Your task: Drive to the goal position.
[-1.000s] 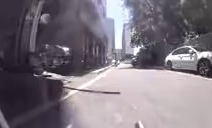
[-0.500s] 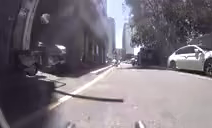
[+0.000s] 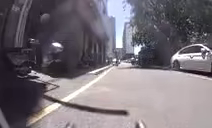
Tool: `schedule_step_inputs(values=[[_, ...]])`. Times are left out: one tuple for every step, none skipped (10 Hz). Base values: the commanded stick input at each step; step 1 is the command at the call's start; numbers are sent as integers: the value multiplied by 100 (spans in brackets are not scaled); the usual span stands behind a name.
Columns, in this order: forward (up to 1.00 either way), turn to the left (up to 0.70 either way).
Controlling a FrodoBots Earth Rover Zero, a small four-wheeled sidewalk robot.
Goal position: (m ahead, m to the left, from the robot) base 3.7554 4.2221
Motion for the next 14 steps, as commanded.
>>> schedule_step_inputs(values=[[70,0],[70,0],[70,0],[70,0],[70,0],[70,0],[70,0],[70,0],[70,0],[70,-5],[70,-13],[70,-14],[70,-14],[70,-14]])
